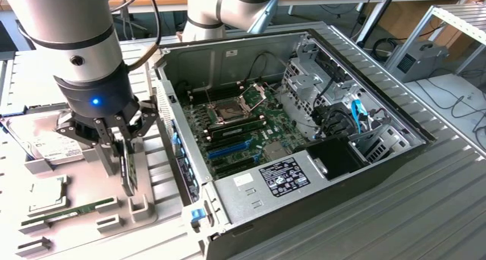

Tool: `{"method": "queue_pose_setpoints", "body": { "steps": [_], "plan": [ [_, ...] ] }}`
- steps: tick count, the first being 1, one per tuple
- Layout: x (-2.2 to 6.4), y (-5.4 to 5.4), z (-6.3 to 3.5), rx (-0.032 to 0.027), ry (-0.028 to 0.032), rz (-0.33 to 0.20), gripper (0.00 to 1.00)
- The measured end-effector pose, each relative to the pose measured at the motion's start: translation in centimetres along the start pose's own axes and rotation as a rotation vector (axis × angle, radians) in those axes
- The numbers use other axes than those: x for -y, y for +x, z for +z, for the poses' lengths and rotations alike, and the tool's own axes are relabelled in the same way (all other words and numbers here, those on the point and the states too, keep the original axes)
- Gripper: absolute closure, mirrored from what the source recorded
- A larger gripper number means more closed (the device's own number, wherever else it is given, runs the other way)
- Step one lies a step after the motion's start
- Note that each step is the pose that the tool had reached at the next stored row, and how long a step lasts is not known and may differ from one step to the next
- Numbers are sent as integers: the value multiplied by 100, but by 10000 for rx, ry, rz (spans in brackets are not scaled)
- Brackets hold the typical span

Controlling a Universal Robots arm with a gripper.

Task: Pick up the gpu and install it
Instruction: 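Pick up the gpu and move the gpu toward the slot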

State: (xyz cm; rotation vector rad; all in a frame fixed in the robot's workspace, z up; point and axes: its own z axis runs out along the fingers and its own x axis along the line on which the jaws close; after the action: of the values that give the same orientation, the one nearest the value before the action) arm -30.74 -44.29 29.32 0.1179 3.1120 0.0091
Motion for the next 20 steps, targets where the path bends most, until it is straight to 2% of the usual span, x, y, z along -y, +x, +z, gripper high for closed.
{"method": "queue_pose_setpoints", "body": {
  "steps": [20],
  "plan": [
    [-17,-1,-88,2,27,0,74]
  ]
}}
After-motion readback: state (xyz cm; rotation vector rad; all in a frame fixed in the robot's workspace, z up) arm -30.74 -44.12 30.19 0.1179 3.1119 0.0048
